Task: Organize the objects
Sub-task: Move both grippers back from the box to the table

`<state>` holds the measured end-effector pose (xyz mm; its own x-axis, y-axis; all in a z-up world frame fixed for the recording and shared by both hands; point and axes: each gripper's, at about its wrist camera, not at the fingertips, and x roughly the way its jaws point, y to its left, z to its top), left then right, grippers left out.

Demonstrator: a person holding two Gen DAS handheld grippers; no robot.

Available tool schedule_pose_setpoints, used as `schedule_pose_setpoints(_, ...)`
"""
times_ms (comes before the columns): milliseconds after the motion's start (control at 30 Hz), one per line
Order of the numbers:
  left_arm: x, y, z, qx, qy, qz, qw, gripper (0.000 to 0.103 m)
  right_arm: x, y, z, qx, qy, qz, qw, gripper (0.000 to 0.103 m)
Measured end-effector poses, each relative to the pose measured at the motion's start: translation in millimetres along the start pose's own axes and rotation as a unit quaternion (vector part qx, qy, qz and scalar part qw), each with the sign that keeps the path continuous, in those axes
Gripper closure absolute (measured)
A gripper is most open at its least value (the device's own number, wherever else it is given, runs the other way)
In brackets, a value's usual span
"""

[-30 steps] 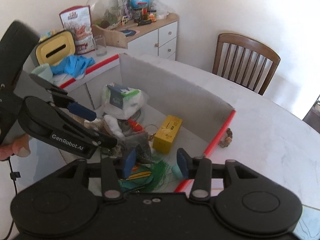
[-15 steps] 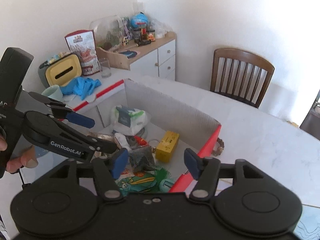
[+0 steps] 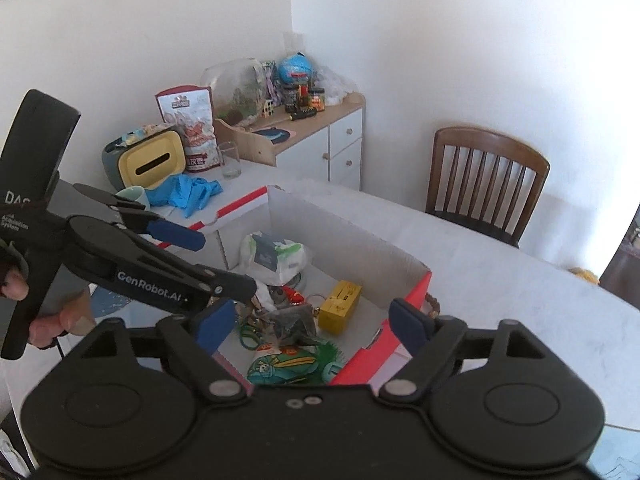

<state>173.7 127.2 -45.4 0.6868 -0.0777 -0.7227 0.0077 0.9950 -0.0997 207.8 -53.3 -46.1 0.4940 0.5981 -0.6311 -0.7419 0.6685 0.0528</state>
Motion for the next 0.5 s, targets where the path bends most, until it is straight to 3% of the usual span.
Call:
schedule_pose_setpoints(200,-5.8,-12.2,3.6,-0.023,-0.016,0.002,0.9996,0.003,-16.1,-10.4,-5.2,-0.005,-0.007,0.004,1.000,0.013)
schedule_pose_setpoints(500,5.5,-42.5,9.1,-0.045,-0.013,-0.003,0.9989,0.000,-34.7,-40.5,-24.5,-0.004,-0.008,0.008,1.000,0.007)
